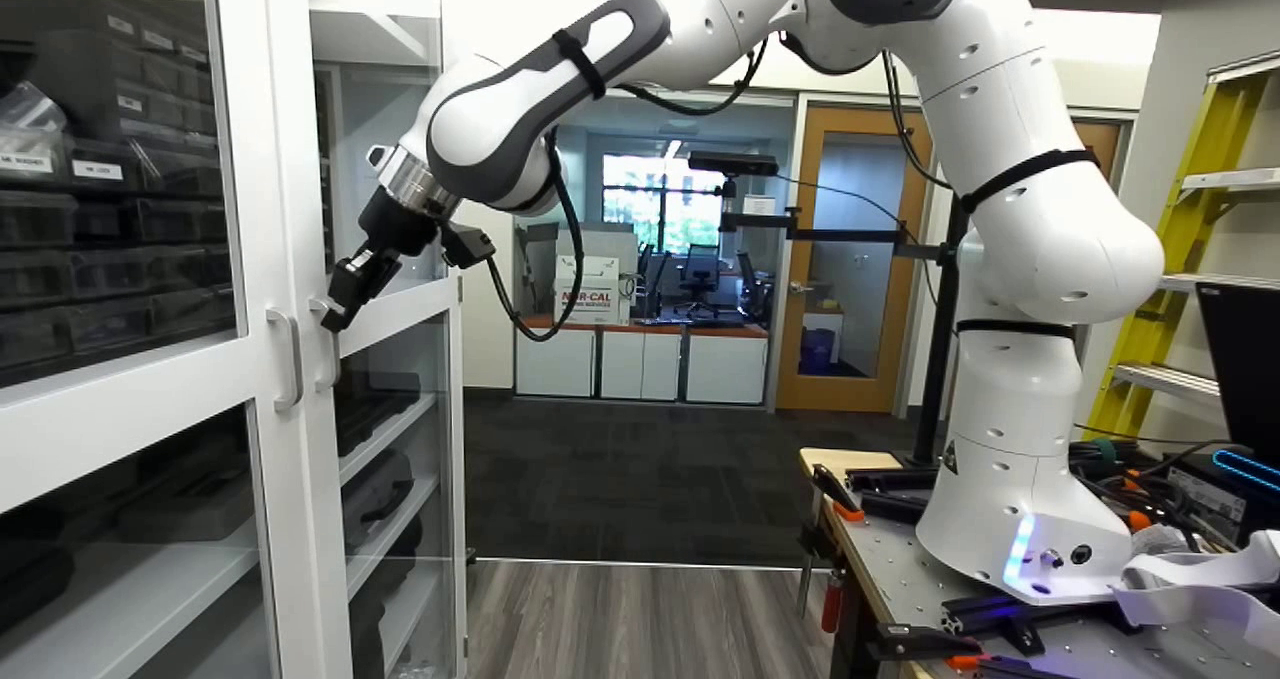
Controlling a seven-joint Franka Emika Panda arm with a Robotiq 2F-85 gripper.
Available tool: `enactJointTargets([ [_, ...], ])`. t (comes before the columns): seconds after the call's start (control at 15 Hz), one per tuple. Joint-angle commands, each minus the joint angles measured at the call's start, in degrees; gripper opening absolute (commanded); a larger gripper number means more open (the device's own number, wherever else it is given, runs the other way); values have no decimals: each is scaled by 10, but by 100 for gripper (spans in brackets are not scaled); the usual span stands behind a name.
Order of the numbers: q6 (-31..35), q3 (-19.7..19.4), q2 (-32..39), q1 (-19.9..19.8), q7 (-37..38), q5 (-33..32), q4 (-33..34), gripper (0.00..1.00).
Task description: Open the cabinet door
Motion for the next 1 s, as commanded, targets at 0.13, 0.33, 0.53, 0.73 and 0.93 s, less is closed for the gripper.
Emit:
enactJointTargets([
  [0.13, -24, 8, -46, -31, -47, 11, -41, 4],
  [0.33, -35, 1, -64, -35, -59, 11, -57, 4],
  [0.53, -51, -12, -83, -35, -63, 9, -74, 4],
  [0.73, -64, -21, -103, -38, -73, 14, -91, 4],
  [0.93, -73, -28, -122, -44, -101, 35, -108, 4],
])
